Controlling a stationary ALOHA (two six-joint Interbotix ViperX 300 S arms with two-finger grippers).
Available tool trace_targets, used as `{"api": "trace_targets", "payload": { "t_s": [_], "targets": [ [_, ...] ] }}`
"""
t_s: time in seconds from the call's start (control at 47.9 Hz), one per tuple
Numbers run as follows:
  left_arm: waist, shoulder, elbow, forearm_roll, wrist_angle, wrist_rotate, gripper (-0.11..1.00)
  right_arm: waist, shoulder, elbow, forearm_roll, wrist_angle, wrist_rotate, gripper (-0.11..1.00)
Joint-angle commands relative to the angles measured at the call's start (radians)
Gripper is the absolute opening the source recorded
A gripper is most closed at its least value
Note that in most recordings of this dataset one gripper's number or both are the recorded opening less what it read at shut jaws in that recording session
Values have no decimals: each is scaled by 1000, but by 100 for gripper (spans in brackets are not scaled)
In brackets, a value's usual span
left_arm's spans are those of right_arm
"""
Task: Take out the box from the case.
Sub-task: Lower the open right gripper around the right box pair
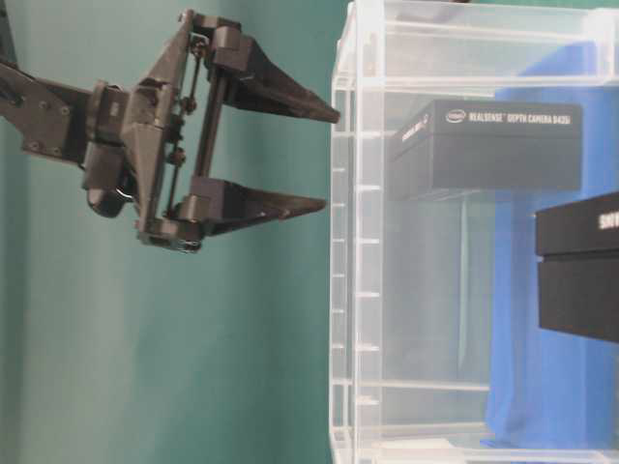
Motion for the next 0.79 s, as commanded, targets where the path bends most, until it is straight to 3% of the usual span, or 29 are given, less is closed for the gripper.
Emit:
{"api": "trace_targets", "payload": {
  "t_s": [0.0, 0.772],
  "targets": [
    [0, -8, -12, 0, -3, 0, 96, 3, -6, -17, -5, -5, 2, 91],
    [0, -8, -11, 0, -3, 2, 96, -21, 9, 100, -26, -126, 38, 91]
  ]
}}
